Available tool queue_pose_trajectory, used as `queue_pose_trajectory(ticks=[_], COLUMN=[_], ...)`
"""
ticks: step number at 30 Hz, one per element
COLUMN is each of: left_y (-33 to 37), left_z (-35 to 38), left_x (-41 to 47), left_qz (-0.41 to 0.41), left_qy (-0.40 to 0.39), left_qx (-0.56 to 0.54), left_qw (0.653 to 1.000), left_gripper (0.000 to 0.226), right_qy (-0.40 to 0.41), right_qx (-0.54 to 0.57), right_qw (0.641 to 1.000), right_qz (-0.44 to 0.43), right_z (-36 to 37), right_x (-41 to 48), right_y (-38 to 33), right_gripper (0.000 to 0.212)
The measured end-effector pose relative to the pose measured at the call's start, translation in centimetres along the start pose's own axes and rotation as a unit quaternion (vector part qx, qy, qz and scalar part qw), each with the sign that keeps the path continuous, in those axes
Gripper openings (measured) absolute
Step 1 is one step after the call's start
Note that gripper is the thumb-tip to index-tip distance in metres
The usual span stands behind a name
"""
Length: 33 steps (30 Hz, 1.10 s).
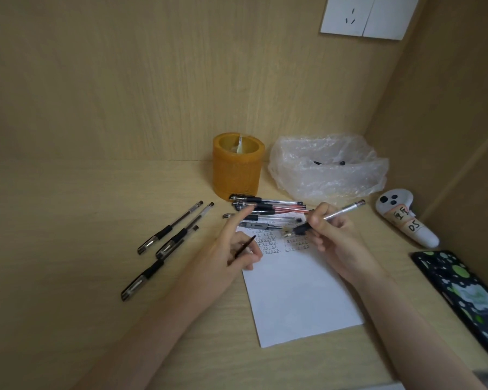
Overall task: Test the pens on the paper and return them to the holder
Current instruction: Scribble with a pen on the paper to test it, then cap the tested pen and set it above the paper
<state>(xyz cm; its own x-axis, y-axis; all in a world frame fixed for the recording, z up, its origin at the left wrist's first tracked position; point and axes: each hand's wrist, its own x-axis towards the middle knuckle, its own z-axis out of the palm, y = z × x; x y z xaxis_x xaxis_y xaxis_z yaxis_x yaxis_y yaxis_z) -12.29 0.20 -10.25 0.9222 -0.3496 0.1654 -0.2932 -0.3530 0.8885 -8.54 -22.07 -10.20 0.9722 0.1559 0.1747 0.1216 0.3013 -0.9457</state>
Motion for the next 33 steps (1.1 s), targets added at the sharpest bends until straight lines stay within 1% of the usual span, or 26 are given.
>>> queue_pose_trajectory(ticks=[3, 5, 6, 10, 16, 18, 20, 22, 24, 25, 27, 29, 31, 33], left_y=[0.3, 0.3, 0.4, 0.6, 0.3, 0.2, 0.1, -0.1, -0.3, -0.3, -0.2, 0.1, 0.4, 0.5], left_z=[-0.1, -0.1, -0.1, 0.0, 0.1, 0.1, 0.1, 0.0, -0.3, -0.4, -0.6, -0.7, -0.6, -0.5], left_x=[-0.1, 0.0, 0.0, 0.0, 0.0, 0.0, 0.0, 0.1, 0.1, 0.1, 0.1, 0.0, -0.2, -0.3], left_qz=[-0.014, -0.021, -0.024, -0.030, -0.023, -0.023, -0.017, -0.008, -0.001, 0.001, 0.009, 0.024, 0.033, 0.049], left_qy=[0.006, 0.016, 0.018, 0.018, 0.010, 0.000, 0.000, 0.033, 0.081, 0.102, 0.126, 0.133, 0.130, 0.136], left_qx=[0.009, -0.003, -0.004, -0.011, 0.015, 0.029, 0.053, 0.073, 0.084, 0.082, 0.070, 0.084, 0.098, 0.109], left_qw=[1.000, 1.000, 1.000, 0.999, 1.000, 0.999, 0.998, 0.997, 0.993, 0.991, 0.990, 0.987, 0.986, 0.984], left_gripper=[0.050, 0.046, 0.046, 0.054, 0.058, 0.057, 0.050, 0.036, 0.019, 0.015, 0.015, 0.013, 0.013, 0.016], right_qy=[-0.027, -0.029, -0.026, -0.034, -0.060, -0.075, -0.093, -0.093, -0.080, -0.079, -0.096, -0.104, -0.094, -0.079], right_qx=[0.006, -0.006, -0.015, -0.024, -0.037, -0.060, -0.075, -0.077, -0.069, -0.058, -0.029, -0.007, 0.001, 0.000], right_qw=[0.999, 0.999, 0.999, 0.999, 0.997, 0.995, 0.992, 0.992, 0.994, 0.995, 0.995, 0.994, 0.995, 0.997], right_qz=[0.027, 0.033, 0.030, 0.024, 0.025, 0.033, 0.031, 0.022, 0.016, 0.016, 0.019, 0.027, 0.032, 0.022], right_z=[0.4, 0.6, 0.7, 1.0, 1.1, 1.2, 1.3, 1.3, 1.3, 1.3, 1.2, 1.2, 1.2, 1.0], right_x=[-0.2, -0.3, -0.3, -0.4, -0.5, -0.7, -0.7, -0.7, -0.7, -0.7, -0.7, -0.6, -0.5, -0.5], right_y=[0.1, 0.1, 0.1, 0.2, 0.3, 0.4, 0.4, 0.3, 0.1, 0.1, 0.0, 0.0, 0.1, 0.2], right_gripper=[0.038, 0.028, 0.023, 0.016, 0.019, 0.016, 0.014, 0.020, 0.035, 0.037, 0.033, 0.033, 0.035, 0.033])
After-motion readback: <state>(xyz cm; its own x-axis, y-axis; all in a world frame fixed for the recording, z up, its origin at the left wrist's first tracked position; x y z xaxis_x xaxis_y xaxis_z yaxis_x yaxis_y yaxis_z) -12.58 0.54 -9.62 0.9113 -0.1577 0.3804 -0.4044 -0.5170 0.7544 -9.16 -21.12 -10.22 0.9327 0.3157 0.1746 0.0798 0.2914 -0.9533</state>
